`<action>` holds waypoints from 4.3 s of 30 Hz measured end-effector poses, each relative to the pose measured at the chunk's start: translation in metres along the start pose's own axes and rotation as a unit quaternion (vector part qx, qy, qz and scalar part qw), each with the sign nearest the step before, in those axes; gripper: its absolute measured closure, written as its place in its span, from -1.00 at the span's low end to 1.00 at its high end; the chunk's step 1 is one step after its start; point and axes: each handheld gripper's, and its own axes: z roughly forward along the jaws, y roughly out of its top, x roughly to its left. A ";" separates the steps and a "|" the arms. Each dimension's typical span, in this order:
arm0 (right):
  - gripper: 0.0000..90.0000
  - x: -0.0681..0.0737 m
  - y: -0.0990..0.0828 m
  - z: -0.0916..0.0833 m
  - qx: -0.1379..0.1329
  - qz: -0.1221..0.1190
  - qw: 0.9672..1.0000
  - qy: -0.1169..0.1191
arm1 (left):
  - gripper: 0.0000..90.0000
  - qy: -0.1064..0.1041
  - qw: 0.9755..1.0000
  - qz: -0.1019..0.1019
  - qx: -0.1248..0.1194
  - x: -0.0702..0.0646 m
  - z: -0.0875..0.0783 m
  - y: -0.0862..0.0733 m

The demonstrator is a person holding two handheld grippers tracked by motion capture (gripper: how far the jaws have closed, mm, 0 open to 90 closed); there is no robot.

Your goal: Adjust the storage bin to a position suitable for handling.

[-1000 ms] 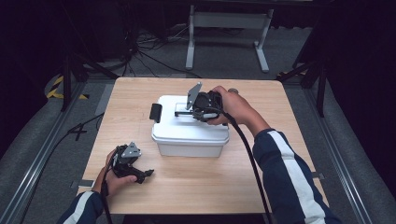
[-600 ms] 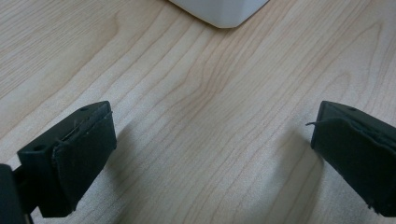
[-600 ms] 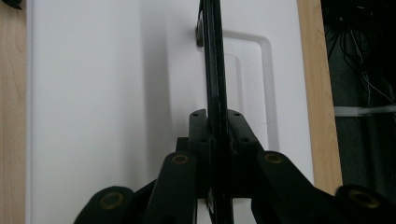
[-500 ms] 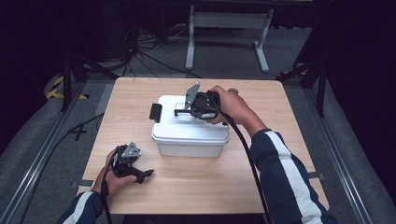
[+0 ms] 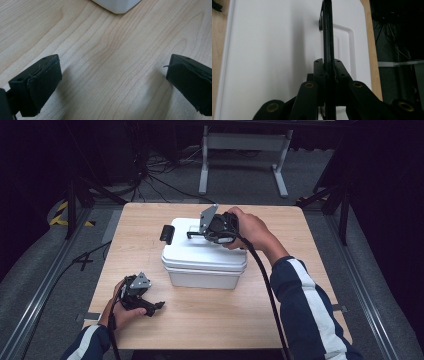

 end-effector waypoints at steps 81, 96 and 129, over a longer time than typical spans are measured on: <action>0.86 0.006 -0.213 -0.105 -0.038 0.159 0.982 -0.094 | -0.99 -0.002 1.000 0.000 0.004 0.000 0.000 0.000; 0.86 0.013 -0.244 -0.097 -0.034 0.188 0.977 -0.098 | -0.99 -0.002 1.000 0.000 0.003 0.000 0.000 0.000; 0.86 0.023 -0.280 -0.009 -0.004 0.246 0.967 -0.067 | -0.99 -0.002 1.000 0.000 0.003 0.000 0.000 0.000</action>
